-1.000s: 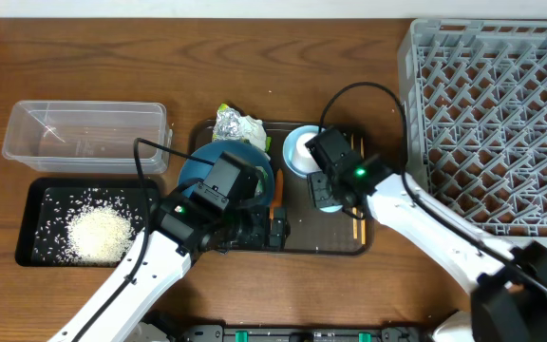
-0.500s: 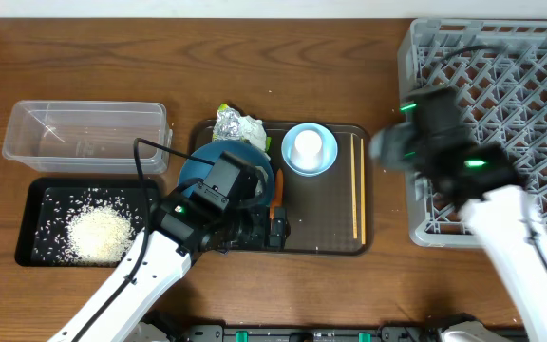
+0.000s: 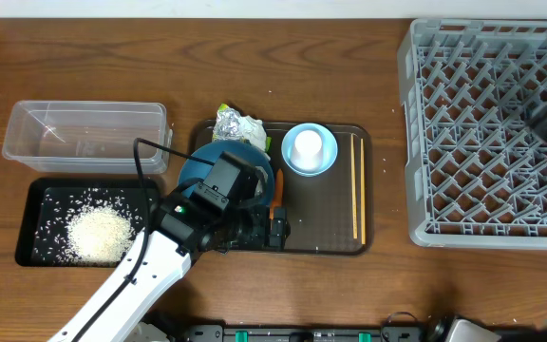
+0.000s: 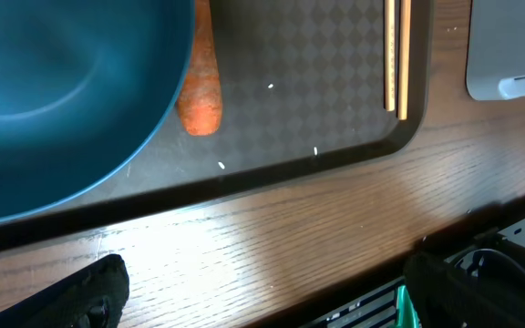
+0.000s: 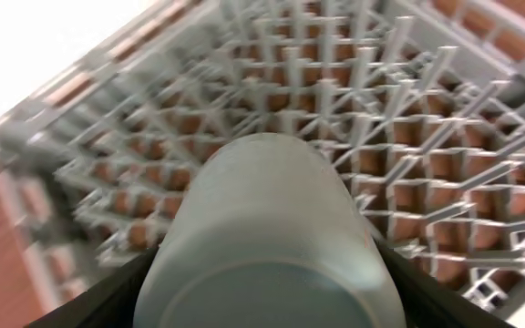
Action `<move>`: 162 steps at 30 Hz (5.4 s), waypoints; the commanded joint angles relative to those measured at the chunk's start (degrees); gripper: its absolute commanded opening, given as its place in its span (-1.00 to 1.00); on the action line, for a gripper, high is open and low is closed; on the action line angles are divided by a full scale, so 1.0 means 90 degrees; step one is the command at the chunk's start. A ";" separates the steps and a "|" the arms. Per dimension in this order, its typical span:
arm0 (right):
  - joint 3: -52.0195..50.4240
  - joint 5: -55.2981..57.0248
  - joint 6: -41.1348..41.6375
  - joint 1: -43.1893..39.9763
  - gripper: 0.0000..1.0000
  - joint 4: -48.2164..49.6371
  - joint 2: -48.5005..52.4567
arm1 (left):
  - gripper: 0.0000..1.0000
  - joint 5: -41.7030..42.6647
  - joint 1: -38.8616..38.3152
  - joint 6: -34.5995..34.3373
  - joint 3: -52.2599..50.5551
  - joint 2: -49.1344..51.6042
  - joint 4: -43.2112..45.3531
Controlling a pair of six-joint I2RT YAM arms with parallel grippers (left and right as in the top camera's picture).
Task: Sort waste into correct bins and load items into the dishwasher rack
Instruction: 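Carry the light-blue cup right into the dishwasher rack, then release the cup upside down in the rack and lift the right gripper, then move the right gripper back over the pink cup on the tray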
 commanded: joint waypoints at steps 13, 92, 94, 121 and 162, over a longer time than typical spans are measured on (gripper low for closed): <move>0.0095 -0.0126 -0.0675 -0.0682 0.54 0.0899 0.1299 | 0.99 -0.0080 0.0015 -0.0012 -0.0002 0.0036 -0.0024; 0.0855 -0.0219 -0.0495 -0.0216 -0.59 -0.0818 0.1855 | 0.99 -0.0080 0.0015 -0.0012 -0.0002 0.0036 -0.0024; 0.1192 -0.0537 -0.0420 -0.0216 -0.59 -0.1178 0.1848 | 0.99 -0.0080 0.0015 -0.0012 -0.0002 0.0036 -0.0024; 0.1865 0.0493 -0.0384 -0.0265 -0.98 -0.1722 0.3084 | 0.99 -0.0080 0.0015 -0.0012 -0.0002 0.0036 -0.0024; 0.4583 -0.2841 -0.0651 0.3089 0.99 -0.3466 0.2866 | 0.99 -0.0080 0.0015 -0.0012 -0.0002 0.0036 -0.0024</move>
